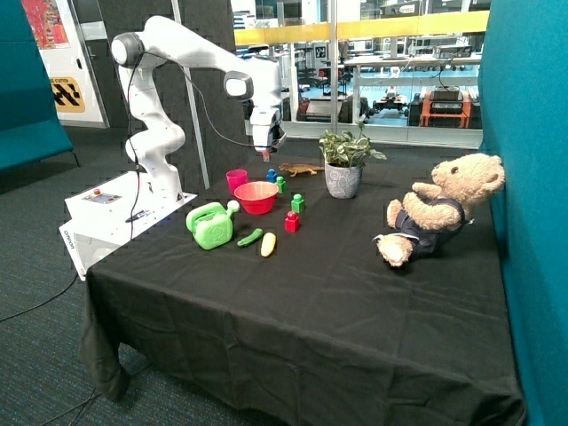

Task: Stack green blocks

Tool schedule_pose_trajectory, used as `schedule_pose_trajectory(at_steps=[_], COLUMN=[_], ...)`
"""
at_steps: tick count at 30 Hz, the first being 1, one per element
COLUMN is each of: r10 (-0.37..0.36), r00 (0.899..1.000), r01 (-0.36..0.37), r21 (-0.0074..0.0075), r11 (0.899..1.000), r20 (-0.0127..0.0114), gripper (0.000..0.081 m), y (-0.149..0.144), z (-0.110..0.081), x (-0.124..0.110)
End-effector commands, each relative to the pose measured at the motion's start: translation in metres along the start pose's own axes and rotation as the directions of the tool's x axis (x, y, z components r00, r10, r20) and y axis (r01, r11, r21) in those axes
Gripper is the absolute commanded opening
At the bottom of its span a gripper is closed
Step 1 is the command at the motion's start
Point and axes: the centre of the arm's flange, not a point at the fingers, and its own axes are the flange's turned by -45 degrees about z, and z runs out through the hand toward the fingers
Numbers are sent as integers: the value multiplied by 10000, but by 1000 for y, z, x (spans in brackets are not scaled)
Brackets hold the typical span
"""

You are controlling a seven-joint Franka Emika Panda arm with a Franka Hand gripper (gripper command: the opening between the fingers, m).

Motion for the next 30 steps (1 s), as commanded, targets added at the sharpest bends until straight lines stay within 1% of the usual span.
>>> schedule_pose_trajectory(at_steps=[1,4,6,7,8,11,13,16,23,30], r10=[563,626,657,801,605,851,715,715,784,783], r00=[9984,9980,9978,9968,9982,9964,9974,9974,9969,9969], r01=[-563,-626,-657,-801,-605,-851,-715,-715,-784,-783], r21=[7,6,6,6,6,5,6,6,6,6], r11=[9984,9980,9978,9968,9982,9964,9974,9974,9969,9969], r20=[37,37,37,37,37,38,37,37,37,37], gripper=[762,774,756,747,742,745,741,736,728,712], y=[3,4,5,6,7,9,10,11,17,16], z=[-2,2,7,10,14,26,35,41,57,73], x=[4,5,6,6,7,9,12,15,33,49])
